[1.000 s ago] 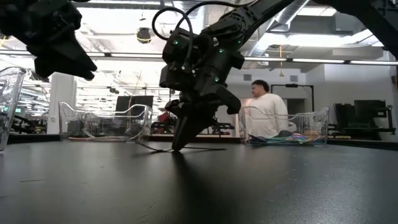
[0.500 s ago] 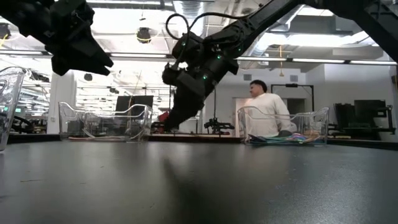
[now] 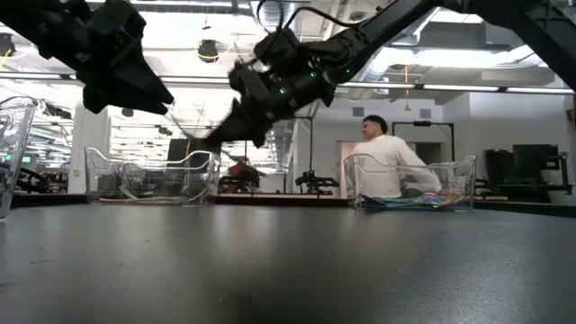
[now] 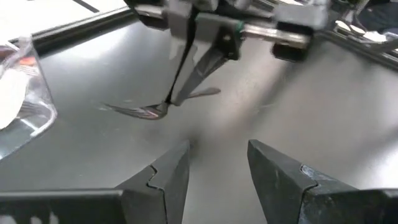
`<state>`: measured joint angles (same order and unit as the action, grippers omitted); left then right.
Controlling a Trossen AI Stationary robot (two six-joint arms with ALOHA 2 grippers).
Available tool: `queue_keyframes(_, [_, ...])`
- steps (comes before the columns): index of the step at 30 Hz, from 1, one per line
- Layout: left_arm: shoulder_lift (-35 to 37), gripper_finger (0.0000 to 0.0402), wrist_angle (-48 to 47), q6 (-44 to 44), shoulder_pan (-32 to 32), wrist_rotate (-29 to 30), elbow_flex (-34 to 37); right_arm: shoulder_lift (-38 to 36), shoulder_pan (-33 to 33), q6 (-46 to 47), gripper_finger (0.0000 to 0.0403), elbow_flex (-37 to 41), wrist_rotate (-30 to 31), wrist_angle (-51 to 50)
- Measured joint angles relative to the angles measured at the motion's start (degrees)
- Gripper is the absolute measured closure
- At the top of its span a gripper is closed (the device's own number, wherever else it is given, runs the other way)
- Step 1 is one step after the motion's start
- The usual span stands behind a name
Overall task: Sort silverware by color (type)
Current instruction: Put the black fork into bottom transparent bin
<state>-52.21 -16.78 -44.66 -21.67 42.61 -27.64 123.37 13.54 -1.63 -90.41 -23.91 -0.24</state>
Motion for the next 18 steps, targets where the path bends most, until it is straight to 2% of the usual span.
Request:
queue_keyframes(3, [-1.5,0.025,1.5,0.6,1.2,0.1,0.0,0.0,-0.2,2.4,0.0398,0.0,1.0,7.7])
queue_keyframes(11, [0.5,0.025,-5.3,-5.9,3.1,2.2,0.0,-0.4,-1.3,3.8,0.0398,1.7,14.2,22.6])
queue_keyframes(15, [3.9,0.025,-9.9,-9.5,1.2,3.4,0.0,-5.0,-1.5,5.6,0.0398,13.8,18.6,39.2])
queue_keyframes(18, [5.9,0.025,-9.7,-8.5,-0.2,7.3,0.0,-9.3,-1.1,5.7,0.0398,23.3,20.5,49.5])
